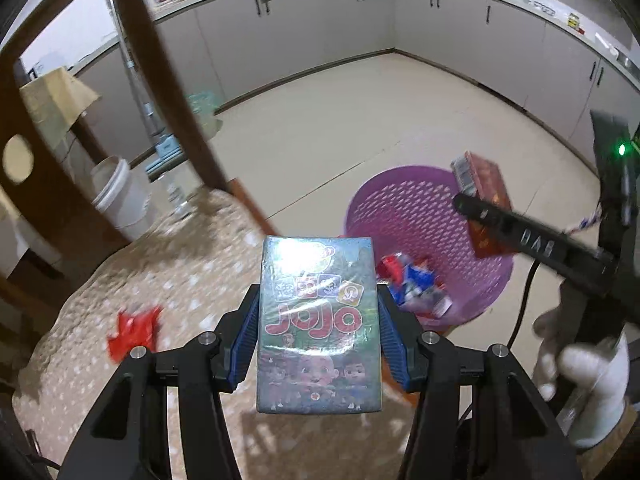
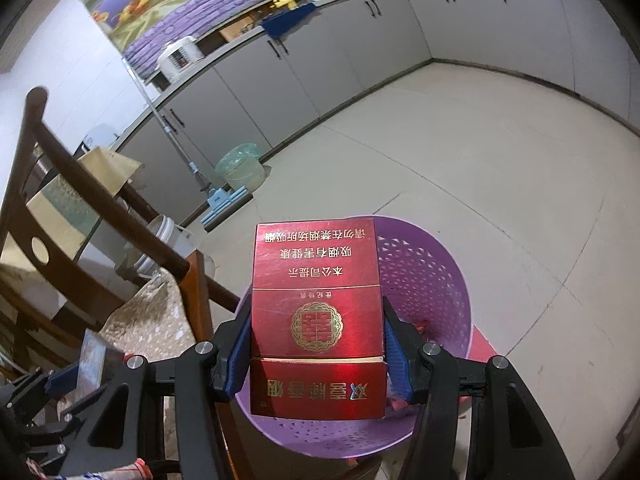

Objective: Collect trash
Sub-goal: 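Carry JOJO pack and red cigarette box over the purple basket and open both grippers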

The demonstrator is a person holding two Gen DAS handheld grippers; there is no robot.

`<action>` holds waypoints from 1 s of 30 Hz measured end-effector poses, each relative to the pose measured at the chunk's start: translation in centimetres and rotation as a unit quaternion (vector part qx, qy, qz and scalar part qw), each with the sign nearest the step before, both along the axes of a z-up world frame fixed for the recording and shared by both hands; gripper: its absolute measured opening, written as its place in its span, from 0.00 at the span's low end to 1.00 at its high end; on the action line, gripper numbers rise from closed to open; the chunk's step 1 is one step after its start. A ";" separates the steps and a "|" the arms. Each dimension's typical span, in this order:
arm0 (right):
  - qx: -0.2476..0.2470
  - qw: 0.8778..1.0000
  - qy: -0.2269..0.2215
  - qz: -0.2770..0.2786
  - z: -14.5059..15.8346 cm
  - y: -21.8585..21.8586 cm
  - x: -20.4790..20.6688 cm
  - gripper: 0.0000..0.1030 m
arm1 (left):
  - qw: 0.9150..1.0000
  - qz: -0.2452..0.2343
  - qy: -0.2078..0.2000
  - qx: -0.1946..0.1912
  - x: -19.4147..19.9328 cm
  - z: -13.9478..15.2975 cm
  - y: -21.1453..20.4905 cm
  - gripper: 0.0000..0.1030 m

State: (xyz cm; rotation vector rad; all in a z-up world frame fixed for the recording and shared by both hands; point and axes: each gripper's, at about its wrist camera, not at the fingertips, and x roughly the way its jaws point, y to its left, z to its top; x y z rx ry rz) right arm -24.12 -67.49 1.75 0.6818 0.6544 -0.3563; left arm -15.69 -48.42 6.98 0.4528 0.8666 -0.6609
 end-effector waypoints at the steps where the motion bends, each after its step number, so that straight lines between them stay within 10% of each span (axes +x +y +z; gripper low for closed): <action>1: 0.002 1.000 0.001 -0.002 -0.2 -0.3 0.0 0.59 | 1.000 -0.004 0.003 -0.004 0.2 0.0 -0.6 0.52; 14: 0.029 0.999 0.017 -0.041 -1.7 -2.9 0.1 0.66 | 0.998 -0.040 0.016 -0.055 1.2 1.0 -4.1 0.69; 30: -0.056 0.998 -0.017 0.011 0.4 2.8 1.3 0.68 | 0.998 0.050 0.016 -0.040 -0.3 0.5 8.8 0.69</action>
